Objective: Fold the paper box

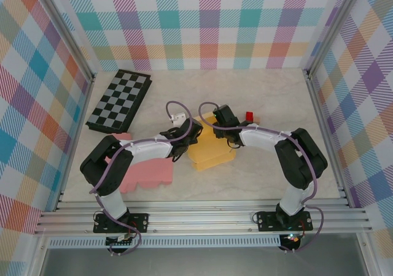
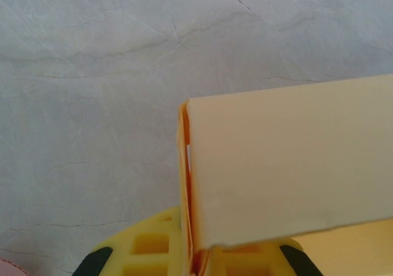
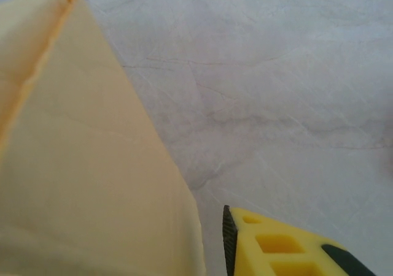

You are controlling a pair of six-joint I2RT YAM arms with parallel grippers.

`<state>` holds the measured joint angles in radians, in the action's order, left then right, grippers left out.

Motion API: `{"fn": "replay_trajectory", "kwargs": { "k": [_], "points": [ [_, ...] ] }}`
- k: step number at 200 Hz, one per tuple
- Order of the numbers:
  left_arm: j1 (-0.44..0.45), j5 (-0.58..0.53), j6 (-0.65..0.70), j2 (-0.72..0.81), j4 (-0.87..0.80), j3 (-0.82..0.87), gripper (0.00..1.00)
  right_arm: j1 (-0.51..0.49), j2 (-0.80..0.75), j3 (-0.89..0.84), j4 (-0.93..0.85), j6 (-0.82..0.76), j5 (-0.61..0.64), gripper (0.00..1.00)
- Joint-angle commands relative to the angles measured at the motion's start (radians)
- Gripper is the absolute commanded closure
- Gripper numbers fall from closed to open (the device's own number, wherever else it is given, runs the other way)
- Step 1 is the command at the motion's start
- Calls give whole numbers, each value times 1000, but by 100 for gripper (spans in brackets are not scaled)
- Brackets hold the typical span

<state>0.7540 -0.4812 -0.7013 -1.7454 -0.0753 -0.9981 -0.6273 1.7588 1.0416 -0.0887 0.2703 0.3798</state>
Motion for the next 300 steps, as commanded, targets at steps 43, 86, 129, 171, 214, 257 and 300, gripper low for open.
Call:
{"fn": "replay_trajectory", "kwargs": {
  "k": [43,86,129,171,214,257,300],
  "points": [
    [-7,24,-23,30,-44,-23,100,9,55,83,-144,52,347,83],
    [-6,27,-32,12,-48,-32,100,8,46,92,-197,112,391,81],
    [-7,14,-31,-10,-58,-48,100,8,-60,31,-91,139,125,76],
    [-8,14,-35,-23,-61,-58,100,8,-123,49,-127,173,34,64],
    [-7,12,-34,-29,-64,-60,100,8,-174,28,-132,131,-90,51],
    [-7,-2,53,-28,-8,-46,100,23,-263,-2,-144,84,-194,42],
    [-5,-46,241,-11,113,0,100,96,-298,48,-224,113,-275,40]
  ]
}}
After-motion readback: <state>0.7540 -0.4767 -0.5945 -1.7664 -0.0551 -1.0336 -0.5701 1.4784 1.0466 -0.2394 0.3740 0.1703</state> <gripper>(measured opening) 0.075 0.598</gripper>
